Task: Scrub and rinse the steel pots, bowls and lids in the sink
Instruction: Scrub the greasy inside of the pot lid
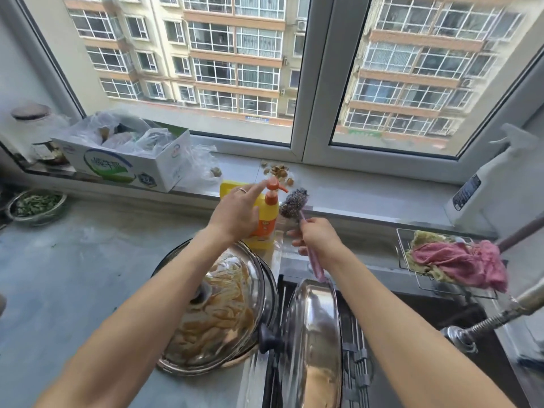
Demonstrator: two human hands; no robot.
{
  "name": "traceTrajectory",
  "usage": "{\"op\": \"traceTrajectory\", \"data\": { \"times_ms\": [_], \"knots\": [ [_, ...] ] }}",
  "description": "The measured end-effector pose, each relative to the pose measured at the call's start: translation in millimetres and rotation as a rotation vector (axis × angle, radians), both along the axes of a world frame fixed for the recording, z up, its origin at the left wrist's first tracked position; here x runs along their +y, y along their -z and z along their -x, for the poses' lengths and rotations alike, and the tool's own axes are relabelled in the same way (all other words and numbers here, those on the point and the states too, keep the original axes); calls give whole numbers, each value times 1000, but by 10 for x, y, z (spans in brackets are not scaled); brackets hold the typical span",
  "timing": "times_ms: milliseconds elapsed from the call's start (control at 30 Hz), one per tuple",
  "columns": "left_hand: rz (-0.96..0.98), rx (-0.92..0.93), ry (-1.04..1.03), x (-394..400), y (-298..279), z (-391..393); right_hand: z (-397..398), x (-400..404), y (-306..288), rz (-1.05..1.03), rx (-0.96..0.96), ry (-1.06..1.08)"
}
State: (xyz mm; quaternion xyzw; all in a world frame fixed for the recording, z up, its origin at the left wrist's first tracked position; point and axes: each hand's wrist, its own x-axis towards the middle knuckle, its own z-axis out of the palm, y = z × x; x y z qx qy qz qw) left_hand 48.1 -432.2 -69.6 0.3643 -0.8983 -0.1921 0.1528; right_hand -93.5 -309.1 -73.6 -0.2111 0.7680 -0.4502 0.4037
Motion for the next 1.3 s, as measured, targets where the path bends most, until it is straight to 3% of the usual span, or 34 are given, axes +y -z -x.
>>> {"op": "traceTrajectory", "data": {
  "times_ms": [167, 300, 600, 1133, 1300],
  "knots": [
    [22, -116, 58, -160, 147, 227, -87, -254, 218, 53, -243, 104],
    [-53, -2, 17, -161, 227, 281, -133, -362, 350, 90, -375, 178],
    [-194, 204, -16, -39, 265, 322, -81, -441, 431, 54, -373, 165],
    [-248, 149, -42, -23, 201, 307, -66, -403, 279, 80, -408, 264],
    [-166, 424, -157, 224, 174, 28, -89, -175, 80, 115, -467, 334]
  ]
}}
